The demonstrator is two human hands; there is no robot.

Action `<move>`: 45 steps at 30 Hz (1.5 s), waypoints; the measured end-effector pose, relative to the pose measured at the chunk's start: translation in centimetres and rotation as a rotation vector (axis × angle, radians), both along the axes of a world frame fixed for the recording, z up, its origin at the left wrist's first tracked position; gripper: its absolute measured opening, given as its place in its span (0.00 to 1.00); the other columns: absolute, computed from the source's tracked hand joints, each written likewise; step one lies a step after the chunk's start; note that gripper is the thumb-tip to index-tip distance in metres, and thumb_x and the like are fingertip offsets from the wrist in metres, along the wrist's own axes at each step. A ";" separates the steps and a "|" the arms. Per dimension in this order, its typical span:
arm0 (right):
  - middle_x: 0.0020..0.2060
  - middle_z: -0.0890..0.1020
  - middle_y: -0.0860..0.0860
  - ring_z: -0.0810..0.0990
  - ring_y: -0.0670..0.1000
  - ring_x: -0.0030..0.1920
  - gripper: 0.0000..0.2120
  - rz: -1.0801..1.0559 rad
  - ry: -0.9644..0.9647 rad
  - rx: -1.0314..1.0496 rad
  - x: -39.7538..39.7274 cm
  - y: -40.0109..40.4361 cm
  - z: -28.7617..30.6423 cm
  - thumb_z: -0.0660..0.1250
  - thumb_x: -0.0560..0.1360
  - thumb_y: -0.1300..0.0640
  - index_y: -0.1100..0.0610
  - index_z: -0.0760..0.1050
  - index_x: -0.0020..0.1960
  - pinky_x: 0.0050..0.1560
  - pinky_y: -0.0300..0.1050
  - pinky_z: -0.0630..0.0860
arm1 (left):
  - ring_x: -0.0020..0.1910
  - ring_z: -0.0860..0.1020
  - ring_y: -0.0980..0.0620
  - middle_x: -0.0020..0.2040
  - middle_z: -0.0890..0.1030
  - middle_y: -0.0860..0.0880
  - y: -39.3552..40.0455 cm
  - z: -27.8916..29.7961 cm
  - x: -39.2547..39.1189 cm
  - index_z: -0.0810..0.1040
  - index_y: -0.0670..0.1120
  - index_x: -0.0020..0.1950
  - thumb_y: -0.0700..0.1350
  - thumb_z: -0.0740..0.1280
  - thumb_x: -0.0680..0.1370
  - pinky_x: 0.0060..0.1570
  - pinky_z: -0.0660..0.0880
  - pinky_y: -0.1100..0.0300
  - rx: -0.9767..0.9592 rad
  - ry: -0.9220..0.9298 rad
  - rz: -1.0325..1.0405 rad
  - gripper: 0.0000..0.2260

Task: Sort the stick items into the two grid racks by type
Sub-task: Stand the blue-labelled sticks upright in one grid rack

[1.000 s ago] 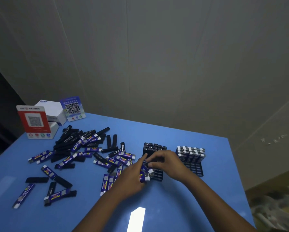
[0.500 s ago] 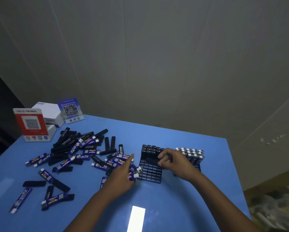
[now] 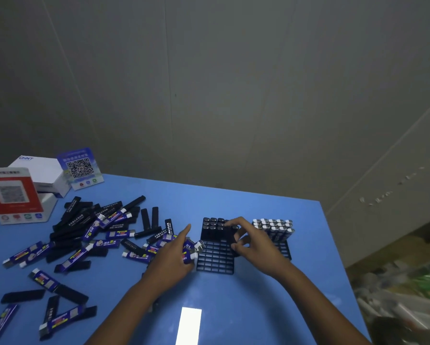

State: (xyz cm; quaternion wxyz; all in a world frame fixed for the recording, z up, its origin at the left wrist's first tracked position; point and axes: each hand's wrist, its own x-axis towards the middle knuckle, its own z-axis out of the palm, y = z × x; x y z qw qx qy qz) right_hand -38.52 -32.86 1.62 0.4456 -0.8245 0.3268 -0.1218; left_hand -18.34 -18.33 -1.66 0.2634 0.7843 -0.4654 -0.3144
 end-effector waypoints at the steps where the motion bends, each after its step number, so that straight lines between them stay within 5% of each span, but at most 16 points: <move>1: 0.41 0.78 0.51 0.80 0.48 0.41 0.19 -0.009 -0.005 -0.021 0.0 0.0 -0.1 0.68 0.77 0.62 0.40 0.73 0.59 0.47 0.40 0.77 | 0.38 0.74 0.57 0.40 0.73 0.55 0.0 0.0 0.1 0.49 0.60 0.79 0.44 0.70 0.74 0.35 0.70 0.61 0.000 0.007 -0.007 0.42; 9: 0.39 0.83 0.41 0.81 0.39 0.43 0.08 -0.066 0.091 -0.233 1.0 -1.0 -0.8 0.71 0.76 0.54 0.43 0.74 0.50 0.45 0.38 0.78 | 0.34 0.72 0.56 0.39 0.74 0.51 -0.7 0.1 0.8 0.49 0.59 0.79 0.43 0.70 0.74 0.34 0.70 0.64 -0.008 -0.002 -0.012 0.41; 13: 0.43 0.80 0.41 0.78 0.39 0.45 0.08 -0.079 0.082 -0.288 1.6 -1.6 -1.7 0.72 0.75 0.58 0.47 0.76 0.48 0.45 0.29 0.71 | 0.34 0.72 0.56 0.40 0.76 0.47 -0.9 -0.2 1.0 0.49 0.59 0.79 0.44 0.70 0.75 0.33 0.69 0.65 -0.005 -0.005 -0.005 0.41; 18: 0.42 0.78 0.42 0.76 0.38 0.43 0.07 -0.127 0.114 -0.326 2.3 -2.1 -2.8 0.72 0.75 0.60 0.50 0.75 0.47 0.43 0.31 0.71 | 0.33 0.72 0.56 0.37 0.73 0.51 -1.0 -1.1 1.0 0.50 0.61 0.79 0.45 0.70 0.74 0.33 0.69 0.62 0.003 0.016 0.002 0.40; 24: 0.44 0.80 0.43 0.79 0.45 0.44 0.05 -0.158 0.193 -0.400 3.1 -2.0 -3.9 0.71 0.76 0.56 0.50 0.75 0.49 0.44 0.45 0.79 | 0.35 0.71 0.60 0.58 0.77 0.45 -0.6 -1.2 0.9 0.49 0.61 0.79 0.43 0.69 0.76 0.32 0.66 0.68 0.022 0.004 -0.005 0.40; 28: 0.43 0.80 0.44 0.78 0.46 0.43 0.06 -0.145 0.231 -0.449 3.2 -2.1 -4.8 0.71 0.76 0.56 0.50 0.74 0.49 0.41 0.49 0.79 | 0.36 0.74 0.57 0.43 0.75 0.53 -0.2 -1.3 1.2 0.50 0.62 0.78 0.44 0.69 0.75 0.34 0.71 0.66 0.028 0.023 0.019 0.40; 31: 0.41 0.80 0.44 0.77 0.47 0.42 0.07 -0.147 0.232 -0.472 3.3 -2.2 -5.2 0.70 0.75 0.57 0.51 0.72 0.47 0.39 0.50 0.78 | 0.40 0.77 0.56 0.47 0.76 0.54 -0.2 -1.5 1.7 0.49 0.64 0.78 0.46 0.70 0.74 0.42 0.78 0.57 0.030 0.022 0.044 0.41; 39: 0.35 0.78 0.49 0.76 0.52 0.35 0.07 -0.095 0.295 -0.682 3.6 -2.3 -5.7 0.71 0.73 0.63 0.54 0.74 0.41 0.29 0.47 0.72 | 0.37 0.76 0.55 0.42 0.75 0.53 -0.3 -1.1 1.5 0.50 0.63 0.78 0.45 0.71 0.75 0.38 0.74 0.60 0.015 0.055 0.037 0.40; 45: 0.48 0.76 0.46 0.77 0.49 0.45 0.03 -0.069 0.245 -0.512 3.2 -2.5 -3.8 0.68 0.78 0.56 0.52 0.79 0.51 0.43 0.47 0.78 | 0.34 0.72 0.56 0.38 0.72 0.54 -1.0 -0.9 1.0 0.50 0.62 0.79 0.47 0.70 0.75 0.35 0.70 0.60 -0.003 0.040 0.009 0.39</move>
